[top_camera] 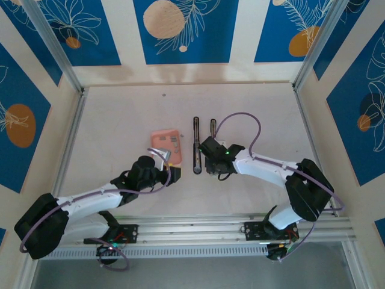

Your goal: Load the staples into the stapler

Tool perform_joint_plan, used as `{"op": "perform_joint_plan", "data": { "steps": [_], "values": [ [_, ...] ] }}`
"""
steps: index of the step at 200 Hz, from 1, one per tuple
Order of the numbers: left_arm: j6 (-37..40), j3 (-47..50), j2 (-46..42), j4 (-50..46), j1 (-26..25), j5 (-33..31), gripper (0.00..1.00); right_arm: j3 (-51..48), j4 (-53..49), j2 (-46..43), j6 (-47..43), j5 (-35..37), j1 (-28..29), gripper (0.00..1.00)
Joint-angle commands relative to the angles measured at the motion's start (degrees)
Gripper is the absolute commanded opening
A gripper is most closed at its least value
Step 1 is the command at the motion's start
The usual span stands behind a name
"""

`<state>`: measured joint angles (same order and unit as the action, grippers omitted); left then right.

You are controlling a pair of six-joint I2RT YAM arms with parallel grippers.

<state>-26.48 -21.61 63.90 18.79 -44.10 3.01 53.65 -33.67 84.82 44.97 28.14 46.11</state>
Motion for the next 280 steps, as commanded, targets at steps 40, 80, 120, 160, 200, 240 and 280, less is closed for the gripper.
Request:
{"op": "perform_joint_plan", "data": {
  "steps": [40,80,120,160,200,240,280],
  "values": [
    [-0.8,-4.4,-0.1,-5.7,0.8,-1.3,0.55,8.0,-2.0,1.6,-8.5,-4.7,-9.5,0.53],
    [-2.0,-4.5,0.0,-6.8,2.2,-2.7,0.56,18.9,-2.2,14.2,-16.5,-6.2,-15.3,0.64],
    [-2.2,-5.0,0.1,-8.0,4.3,-2.4,0.57,29.4,-2.5,25.9,-20.6,-8.0,-18.6,0.65],
    [-2.0,-5.8,0.7,-8.9,6.4,-2.2,0.57,36.5,-2.2,34.2,-22.4,-10.6,-20.6,0.6],
    [-1.4,-7.6,3.0,-9.6,7.5,-1.1,0.57,41.1,-2.5,39.7,-23.6,-11.4,-21.1,0.5],
    [-1.1,-8.7,4.4,-10.0,8.2,-0.5,0.56,41.1,-1.3,40.3,-24.6,-11.1,-21.5,0.33],
    [-0.8,-9.0,4.1,-10.2,8.3,-0.3,0.56,34.8,4.0,34.8,-27.4,-9.7,-21.2,0.26]
  ]
}}
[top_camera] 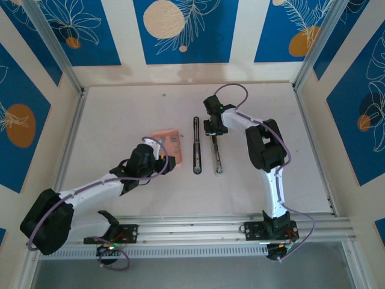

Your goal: Load the staples into the stapler

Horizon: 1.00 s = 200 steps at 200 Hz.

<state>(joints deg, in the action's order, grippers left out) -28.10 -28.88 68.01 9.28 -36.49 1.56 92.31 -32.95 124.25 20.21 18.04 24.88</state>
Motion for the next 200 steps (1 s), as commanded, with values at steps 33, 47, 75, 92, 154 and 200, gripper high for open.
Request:
{"op": "perform_joint_plan", "data": {
  "steps": [33,47,75,92,154,200],
  "values": [
    [2.4,-1.3,-0.7,1.6,0.8,3.2,0.56,-13.8,12.3,-13.0,-10.0,-0.5,0.8,0.23],
    [3.7,-0.9,-0.8,3.4,0.8,4.8,0.56,-18.4,16.4,-17.0,-13.4,-1.6,1.1,0.22],
    [6.7,-0.3,-1.9,5.7,0.9,7.2,0.57,-28.0,25.1,-24.7,-18.5,-6.0,1.0,0.22],
    [8.8,0.1,-2.8,7.5,0.9,9.7,0.57,-33.6,30.1,-29.0,-21.7,-11.1,1.0,0.23],
    [24.1,1.4,-4.9,11.7,0.8,21.5,0.59,-49.1,41.7,-42.8,-31.0,-27.0,2.3,0.23],
    [34.4,0.9,-4.4,13.0,0.7,31.3,0.63,-60.1,48.6,-52.8,-38.6,-41.2,3.2,0.22]
  ]
}}
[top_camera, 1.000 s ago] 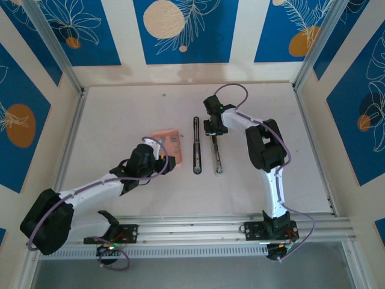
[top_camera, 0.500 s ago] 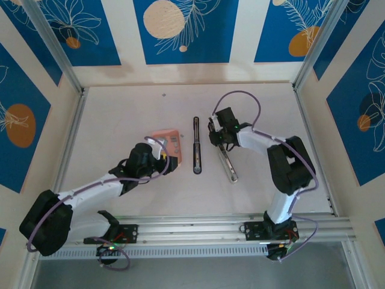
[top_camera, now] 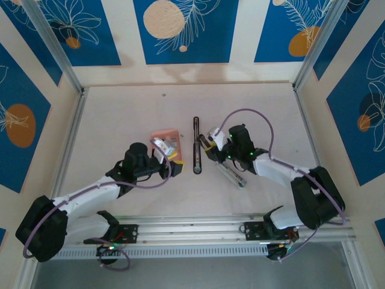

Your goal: Load the staples into the stapler

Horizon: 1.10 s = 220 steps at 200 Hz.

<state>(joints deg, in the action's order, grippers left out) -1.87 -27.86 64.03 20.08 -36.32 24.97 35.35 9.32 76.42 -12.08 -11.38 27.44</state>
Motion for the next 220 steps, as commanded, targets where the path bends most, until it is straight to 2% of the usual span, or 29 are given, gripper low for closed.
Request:
{"op": "perform_joint_plan", "data": {
  "steps": [1,32,58,93,125,181,220],
  "values": [
    [8.4,-0.1,-0.4,2.2,0.6,7.9,0.63,-3.2,6.3,-5.1,-6.5,-11.9,0.7,0.22],
    [10.4,0.2,0.9,4.4,0.6,12.0,0.63,-6.5,5.1,-9.1,-12.3,-17.0,2.5,0.2],
    [11.4,0.8,2.9,9.5,0.4,19.1,0.59,-8.5,5.3,-11.3,-15.4,-19.4,5.2,0.18],
    [12.6,-0.5,5.3,10.1,-0.7,23.7,0.56,-8.7,5.3,-12.1,-15.4,-20.3,8.3,0.18],
    [14.2,-1.3,6.2,7.6,-1.8,24.9,0.52,-8.3,5.7,-11.7,-14.9,-19.5,10.0,0.18],
    [13.4,-0.4,6.1,10.0,-2.9,25.7,0.46,-7.0,5.6,-10.3,-14.6,-18.8,11.6,0.18],
    [12.9,-0.3,5.9,9.9,-3.2,25.4,0.29,-6.8,6.6,-10.1,-13.5,-17.7,12.1,0.19]
  ]
}}
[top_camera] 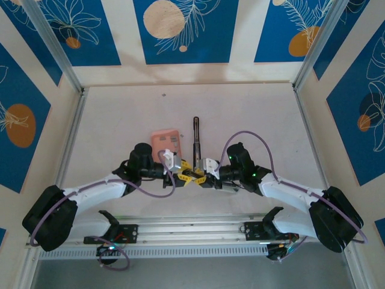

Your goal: Load the staples into the stapler

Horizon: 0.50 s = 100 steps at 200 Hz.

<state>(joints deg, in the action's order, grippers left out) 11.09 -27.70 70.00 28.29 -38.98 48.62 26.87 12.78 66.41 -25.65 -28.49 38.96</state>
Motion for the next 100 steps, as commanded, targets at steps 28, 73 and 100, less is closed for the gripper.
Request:
{"op": "perform_joint_plan", "data": {
  "steps": [28,73,100],
  "values": [
    [2.5,-1.2,-3.1,-4.4,-0.4,-0.7,0.2,0.8,3.8,-2.6,7.7,2.7,0.0,0.36],
    [11.3,-4.8,-8.8,-22.4,-0.4,-6.1,0.19,2.3,-7.9,-10.5,40.8,14.1,-1.5,0.58],
    [14.8,-7.0,-10.3,-29.5,-0.4,-8.4,0.19,4.2,-27.0,-16.5,56.7,21.4,-3.2,0.57]
  ]
}}
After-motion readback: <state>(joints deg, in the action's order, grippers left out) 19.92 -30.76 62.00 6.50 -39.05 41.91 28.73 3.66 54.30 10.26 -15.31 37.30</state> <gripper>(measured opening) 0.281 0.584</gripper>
